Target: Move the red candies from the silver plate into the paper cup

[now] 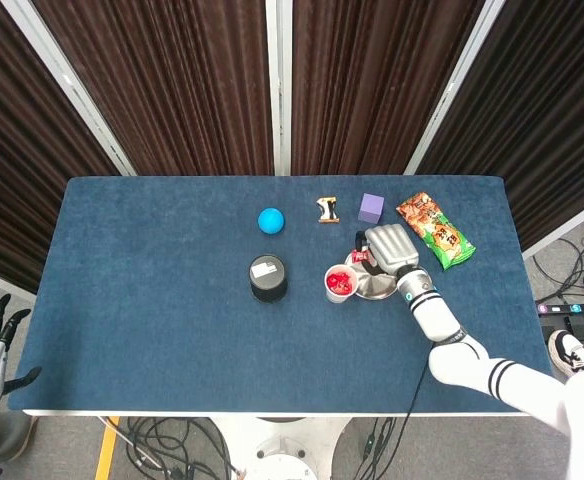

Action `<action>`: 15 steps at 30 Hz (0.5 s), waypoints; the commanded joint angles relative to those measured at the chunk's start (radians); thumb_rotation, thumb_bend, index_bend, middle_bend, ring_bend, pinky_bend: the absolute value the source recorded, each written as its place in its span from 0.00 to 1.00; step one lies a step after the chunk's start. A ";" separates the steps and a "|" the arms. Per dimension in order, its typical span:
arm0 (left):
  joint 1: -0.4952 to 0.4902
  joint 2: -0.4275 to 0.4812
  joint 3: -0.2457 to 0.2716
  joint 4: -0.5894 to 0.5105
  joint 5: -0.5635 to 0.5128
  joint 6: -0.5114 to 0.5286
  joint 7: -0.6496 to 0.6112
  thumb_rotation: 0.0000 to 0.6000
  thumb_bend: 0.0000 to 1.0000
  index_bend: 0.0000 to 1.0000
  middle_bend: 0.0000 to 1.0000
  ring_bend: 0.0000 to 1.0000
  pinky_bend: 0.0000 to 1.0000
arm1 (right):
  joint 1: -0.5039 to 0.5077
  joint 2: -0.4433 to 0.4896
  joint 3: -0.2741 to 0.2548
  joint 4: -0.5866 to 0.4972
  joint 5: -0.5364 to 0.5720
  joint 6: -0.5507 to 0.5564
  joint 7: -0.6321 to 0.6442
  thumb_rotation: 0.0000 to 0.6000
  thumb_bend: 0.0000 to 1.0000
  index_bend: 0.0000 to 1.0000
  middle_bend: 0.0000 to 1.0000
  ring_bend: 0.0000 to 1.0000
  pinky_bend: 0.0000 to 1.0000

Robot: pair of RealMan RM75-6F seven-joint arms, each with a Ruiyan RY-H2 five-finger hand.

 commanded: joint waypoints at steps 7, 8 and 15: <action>0.009 0.007 0.003 -0.014 0.001 0.013 0.007 1.00 0.00 0.24 0.09 0.07 0.06 | -0.007 0.082 -0.028 -0.172 -0.053 0.012 0.007 1.00 0.34 0.53 0.90 0.94 1.00; 0.011 0.007 0.004 -0.014 -0.002 0.014 0.007 1.00 0.00 0.24 0.09 0.07 0.06 | -0.002 0.074 -0.034 -0.166 -0.051 0.008 0.001 1.00 0.34 0.52 0.90 0.94 1.00; 0.013 0.005 0.005 -0.013 -0.001 0.015 0.006 1.00 0.00 0.24 0.09 0.07 0.06 | 0.018 0.044 -0.053 -0.152 -0.045 -0.002 -0.015 1.00 0.34 0.49 0.90 0.94 1.00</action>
